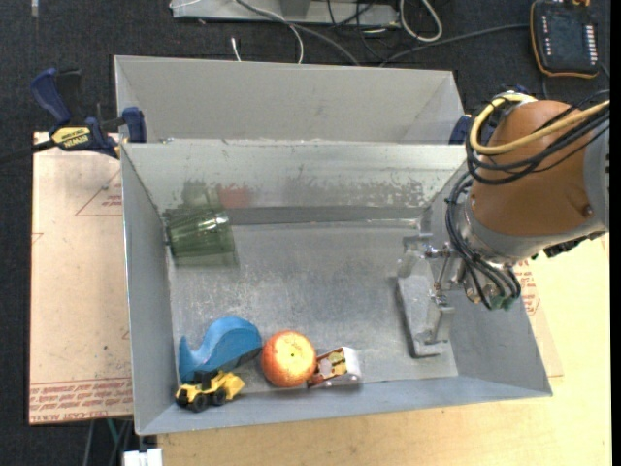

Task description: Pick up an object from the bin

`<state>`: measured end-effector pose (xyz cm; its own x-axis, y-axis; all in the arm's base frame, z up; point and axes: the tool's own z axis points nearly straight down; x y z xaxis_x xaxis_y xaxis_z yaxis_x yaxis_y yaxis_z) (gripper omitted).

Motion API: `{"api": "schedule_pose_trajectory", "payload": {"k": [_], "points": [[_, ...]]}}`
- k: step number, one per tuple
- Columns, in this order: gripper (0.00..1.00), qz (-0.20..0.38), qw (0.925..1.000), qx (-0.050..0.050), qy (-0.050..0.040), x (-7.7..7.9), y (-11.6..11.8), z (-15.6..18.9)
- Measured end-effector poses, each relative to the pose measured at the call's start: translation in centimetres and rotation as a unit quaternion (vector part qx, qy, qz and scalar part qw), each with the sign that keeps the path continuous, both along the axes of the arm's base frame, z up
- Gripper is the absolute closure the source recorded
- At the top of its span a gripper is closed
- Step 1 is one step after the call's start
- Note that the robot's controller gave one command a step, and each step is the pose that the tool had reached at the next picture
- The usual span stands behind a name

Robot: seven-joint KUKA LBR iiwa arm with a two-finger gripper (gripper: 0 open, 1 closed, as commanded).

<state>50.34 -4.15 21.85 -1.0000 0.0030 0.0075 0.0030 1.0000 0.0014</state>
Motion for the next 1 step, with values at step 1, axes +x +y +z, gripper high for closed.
{"api": "schedule_pose_trajectory", "payload": {"k": [1], "points": [[0.0, 0.001, 1.0, 0.0, -0.0041, 0.15, 0.03, 0.44]]}}
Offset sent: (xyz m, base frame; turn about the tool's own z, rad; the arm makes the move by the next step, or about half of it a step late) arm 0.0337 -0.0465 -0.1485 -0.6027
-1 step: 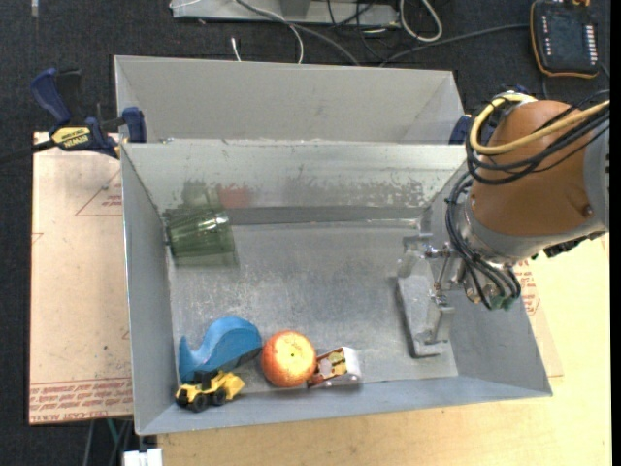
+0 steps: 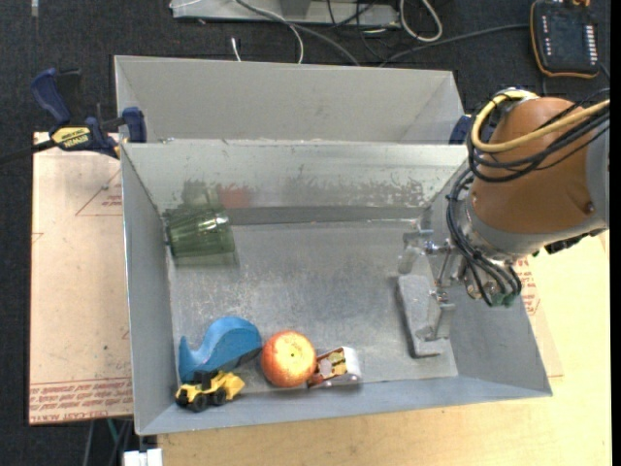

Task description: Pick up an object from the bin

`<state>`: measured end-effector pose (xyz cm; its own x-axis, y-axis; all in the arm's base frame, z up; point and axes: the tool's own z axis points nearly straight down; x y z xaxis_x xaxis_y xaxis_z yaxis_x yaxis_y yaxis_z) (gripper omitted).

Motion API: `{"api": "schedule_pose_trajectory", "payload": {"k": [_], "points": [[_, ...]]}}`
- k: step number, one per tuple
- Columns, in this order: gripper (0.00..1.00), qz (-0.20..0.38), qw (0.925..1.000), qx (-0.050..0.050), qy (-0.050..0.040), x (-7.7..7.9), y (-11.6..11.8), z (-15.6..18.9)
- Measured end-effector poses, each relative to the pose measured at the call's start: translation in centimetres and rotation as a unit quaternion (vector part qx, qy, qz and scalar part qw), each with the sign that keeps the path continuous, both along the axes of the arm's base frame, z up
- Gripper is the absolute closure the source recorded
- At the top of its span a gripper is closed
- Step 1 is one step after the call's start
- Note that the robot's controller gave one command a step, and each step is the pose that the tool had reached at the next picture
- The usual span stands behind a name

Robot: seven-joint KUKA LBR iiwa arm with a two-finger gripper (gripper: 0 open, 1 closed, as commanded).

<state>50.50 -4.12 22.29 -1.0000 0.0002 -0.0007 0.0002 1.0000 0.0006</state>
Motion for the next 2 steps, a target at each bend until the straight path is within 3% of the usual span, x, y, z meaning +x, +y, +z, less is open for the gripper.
{"api": "schedule_pose_trajectory", "payload": {"k": [1, 2], "points": [[0.0, 0.174, 0.9847, 0.0, -0.0008, 2.0, -2.7, -8.9], [0.0, 0.293, 0.956, -0.001, -0.0031, 4.2, -5.5, -6.2]]}}
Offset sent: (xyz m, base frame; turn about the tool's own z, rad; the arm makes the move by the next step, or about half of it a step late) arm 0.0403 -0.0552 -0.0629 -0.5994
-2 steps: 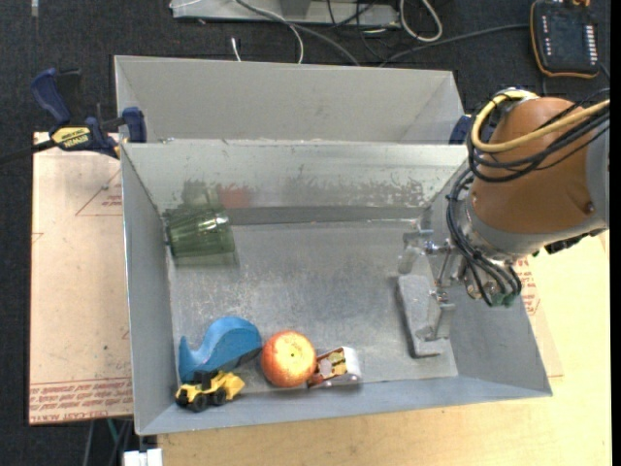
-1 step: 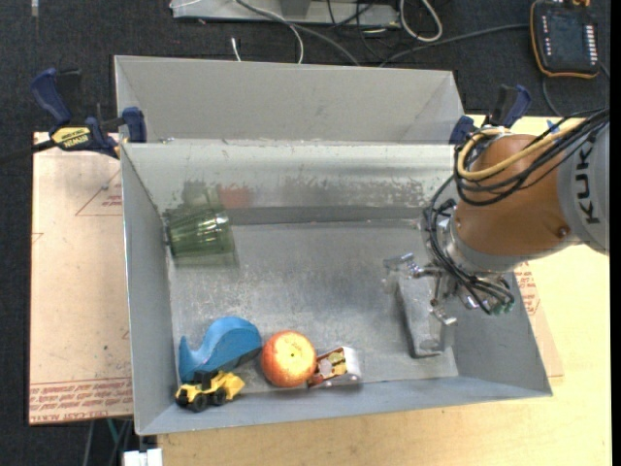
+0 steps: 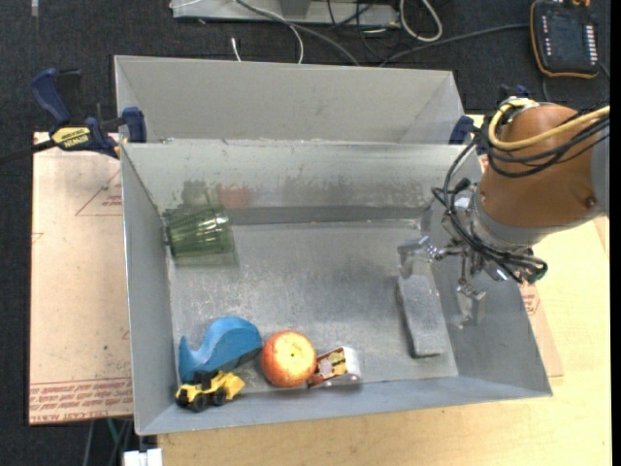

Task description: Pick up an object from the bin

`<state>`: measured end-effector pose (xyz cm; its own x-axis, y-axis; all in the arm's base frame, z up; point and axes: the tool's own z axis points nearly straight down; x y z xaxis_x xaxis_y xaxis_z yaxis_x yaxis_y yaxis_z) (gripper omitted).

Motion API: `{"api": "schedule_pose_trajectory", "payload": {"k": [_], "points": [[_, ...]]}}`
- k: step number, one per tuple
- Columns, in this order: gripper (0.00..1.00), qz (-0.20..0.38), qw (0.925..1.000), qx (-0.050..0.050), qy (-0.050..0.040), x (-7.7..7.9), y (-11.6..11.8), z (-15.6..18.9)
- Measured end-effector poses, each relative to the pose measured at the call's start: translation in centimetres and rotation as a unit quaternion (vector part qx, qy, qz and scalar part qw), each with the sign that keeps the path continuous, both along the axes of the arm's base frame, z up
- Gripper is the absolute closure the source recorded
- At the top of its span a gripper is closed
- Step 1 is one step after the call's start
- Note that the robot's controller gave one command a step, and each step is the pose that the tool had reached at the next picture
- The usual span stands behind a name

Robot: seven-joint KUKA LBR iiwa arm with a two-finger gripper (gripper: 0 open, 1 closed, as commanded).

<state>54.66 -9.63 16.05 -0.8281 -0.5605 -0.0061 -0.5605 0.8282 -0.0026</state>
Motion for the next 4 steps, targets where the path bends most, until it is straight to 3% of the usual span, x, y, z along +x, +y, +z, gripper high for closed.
{"api": "schedule_pose_trajectory", "payload": {"k": [1, 2, 3, 4], "points": [[0.0, 0.104, 0.9946, 0.001, 0.0039, 0.3, -2.3, -4.4], [0.0, 0.295, 0.9554, 0.003, -0.0021, -0.2, -1.2, -9.1], [1.0, 0.186, 0.9825, 0.001, 0.0019, 1.0, 0.3, -9.0], [1.0, 0.186, 0.9825, 0.001, 0.0015, 1.0, 0.3, -9.0]]}}
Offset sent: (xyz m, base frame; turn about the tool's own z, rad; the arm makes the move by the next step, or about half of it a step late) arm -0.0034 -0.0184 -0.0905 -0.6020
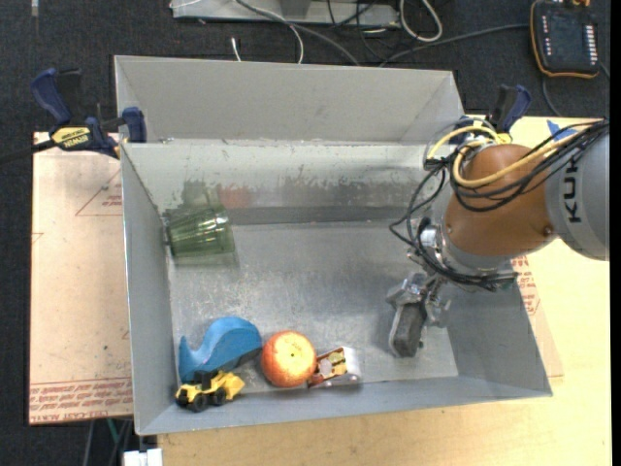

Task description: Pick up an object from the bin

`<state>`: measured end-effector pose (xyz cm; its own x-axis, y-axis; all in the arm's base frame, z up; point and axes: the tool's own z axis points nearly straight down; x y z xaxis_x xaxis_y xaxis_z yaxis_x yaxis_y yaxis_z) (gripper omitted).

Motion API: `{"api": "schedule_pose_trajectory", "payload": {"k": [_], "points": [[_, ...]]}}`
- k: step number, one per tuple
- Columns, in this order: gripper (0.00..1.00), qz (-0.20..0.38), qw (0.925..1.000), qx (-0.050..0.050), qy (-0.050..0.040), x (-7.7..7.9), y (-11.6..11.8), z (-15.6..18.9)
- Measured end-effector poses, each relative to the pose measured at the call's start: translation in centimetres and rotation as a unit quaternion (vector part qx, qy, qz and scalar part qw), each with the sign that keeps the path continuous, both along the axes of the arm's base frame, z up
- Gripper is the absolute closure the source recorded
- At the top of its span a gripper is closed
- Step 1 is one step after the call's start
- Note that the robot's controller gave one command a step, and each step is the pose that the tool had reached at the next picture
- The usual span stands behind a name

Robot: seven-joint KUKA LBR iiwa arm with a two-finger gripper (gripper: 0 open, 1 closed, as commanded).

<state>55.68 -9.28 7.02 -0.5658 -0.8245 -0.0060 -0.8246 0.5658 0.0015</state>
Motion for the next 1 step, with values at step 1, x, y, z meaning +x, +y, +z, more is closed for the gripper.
{"api": "schedule_pose_trajectory", "payload": {"k": [1], "points": [[1.0, 0.0, 1.0, 0.001, 0.0001, 0.0, 0.1, 0.83]]}}
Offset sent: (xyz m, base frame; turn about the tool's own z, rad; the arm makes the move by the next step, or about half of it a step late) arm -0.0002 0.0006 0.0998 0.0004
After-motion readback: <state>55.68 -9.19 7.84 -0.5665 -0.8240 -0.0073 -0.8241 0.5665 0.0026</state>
